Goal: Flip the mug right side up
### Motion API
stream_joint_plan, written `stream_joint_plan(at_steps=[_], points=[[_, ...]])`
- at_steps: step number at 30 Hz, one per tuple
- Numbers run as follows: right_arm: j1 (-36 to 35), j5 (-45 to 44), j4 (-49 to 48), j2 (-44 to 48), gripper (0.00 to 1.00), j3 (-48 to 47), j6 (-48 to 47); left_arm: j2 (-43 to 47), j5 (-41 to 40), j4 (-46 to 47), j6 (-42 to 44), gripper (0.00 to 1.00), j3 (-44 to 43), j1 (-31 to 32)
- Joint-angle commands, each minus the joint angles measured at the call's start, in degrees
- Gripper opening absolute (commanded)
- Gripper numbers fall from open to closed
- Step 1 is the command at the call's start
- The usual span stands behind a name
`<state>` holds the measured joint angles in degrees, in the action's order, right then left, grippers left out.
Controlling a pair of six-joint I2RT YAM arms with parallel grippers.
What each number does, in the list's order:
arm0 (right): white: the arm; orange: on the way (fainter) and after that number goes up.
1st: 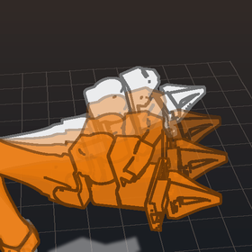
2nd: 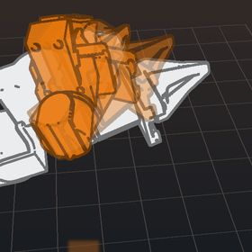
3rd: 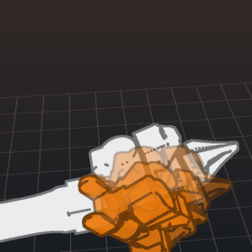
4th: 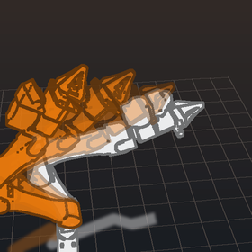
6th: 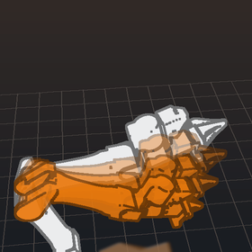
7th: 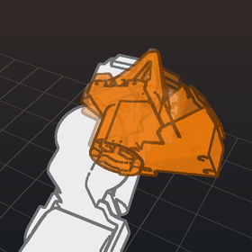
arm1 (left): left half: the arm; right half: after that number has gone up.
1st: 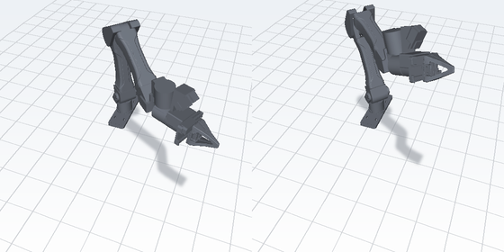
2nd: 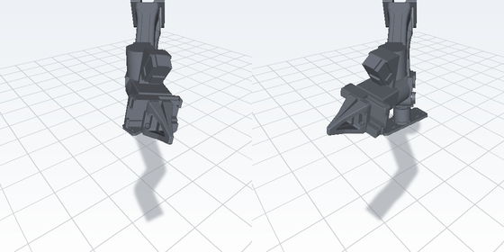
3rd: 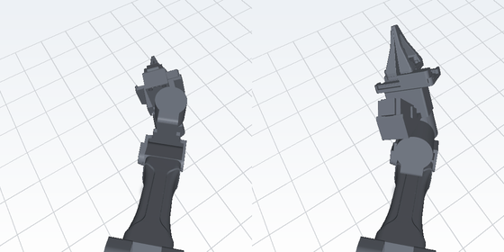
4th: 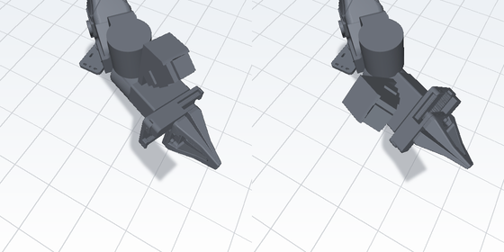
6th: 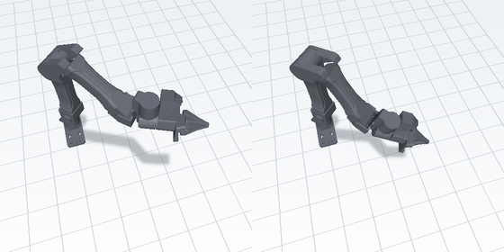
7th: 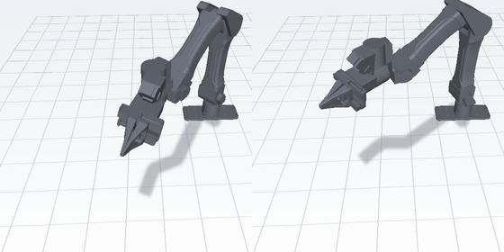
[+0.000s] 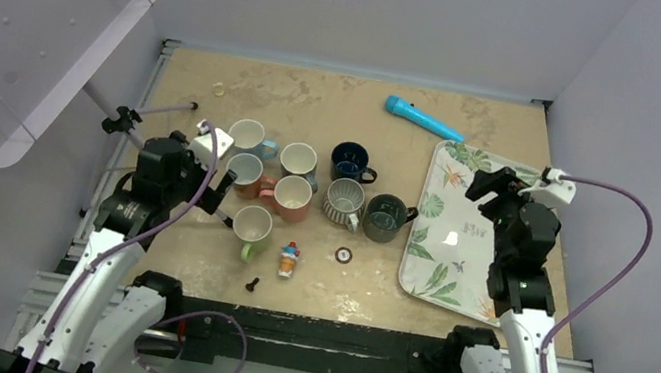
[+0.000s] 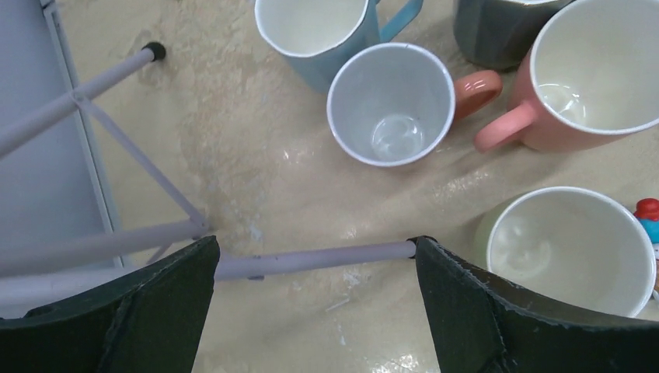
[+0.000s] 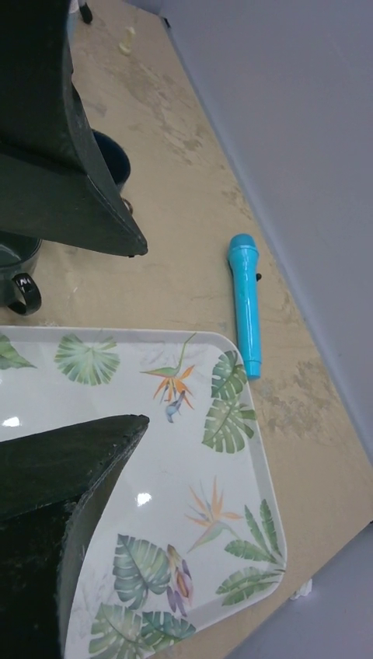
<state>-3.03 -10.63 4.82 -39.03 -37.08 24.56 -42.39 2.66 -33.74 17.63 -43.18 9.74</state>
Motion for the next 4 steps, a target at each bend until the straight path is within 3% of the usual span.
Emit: stream_joint_plan(at_steps=[1, 4], points=[[0.08, 1.55, -3.96, 1.87, 0.79, 2.13, -0.88, 6.32, -1.53, 3.55, -6.85, 1.00, 2.20, -1.30], [0.08, 1.94, -4.35, 3.09, 0.80, 4.34, -1.22, 10.15, -2.01, 3.55, -7.88, 1.00, 4.40, -1.30]])
